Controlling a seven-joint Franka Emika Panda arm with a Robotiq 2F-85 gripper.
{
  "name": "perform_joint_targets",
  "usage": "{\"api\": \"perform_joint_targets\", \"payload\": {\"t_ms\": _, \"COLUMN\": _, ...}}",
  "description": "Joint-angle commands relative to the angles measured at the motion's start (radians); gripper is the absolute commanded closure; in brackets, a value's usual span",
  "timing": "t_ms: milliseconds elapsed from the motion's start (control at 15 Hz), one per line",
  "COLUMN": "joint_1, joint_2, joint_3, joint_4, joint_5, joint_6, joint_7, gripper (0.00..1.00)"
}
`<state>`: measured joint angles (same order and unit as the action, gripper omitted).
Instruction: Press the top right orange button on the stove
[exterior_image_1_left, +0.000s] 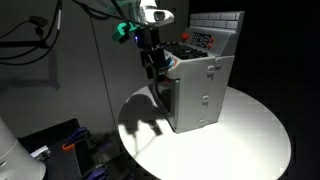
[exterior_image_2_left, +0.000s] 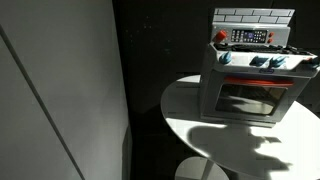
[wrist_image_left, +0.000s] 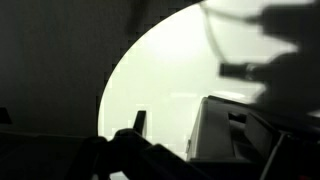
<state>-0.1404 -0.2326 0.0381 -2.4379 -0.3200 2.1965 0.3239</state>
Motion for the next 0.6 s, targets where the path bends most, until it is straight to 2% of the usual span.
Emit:
{"api": "perform_joint_targets", "payload": {"t_ms": 0, "joint_1": 0.034, "joint_2": -0.070, "joint_3": -0.013, "joint_4": -0.010, "joint_5": 0.042, "joint_6": -0.036, "joint_7": -0.029, "gripper": 0.00}}
{"api": "perform_joint_targets", "payload": {"t_ms": 533, "joint_1": 0.029, "joint_2": -0.131, "joint_3": -0.005, "joint_4": 0.069, "joint_5": 0.061, "joint_6": -0.030, "joint_7": 0.015, "gripper": 0.00}}
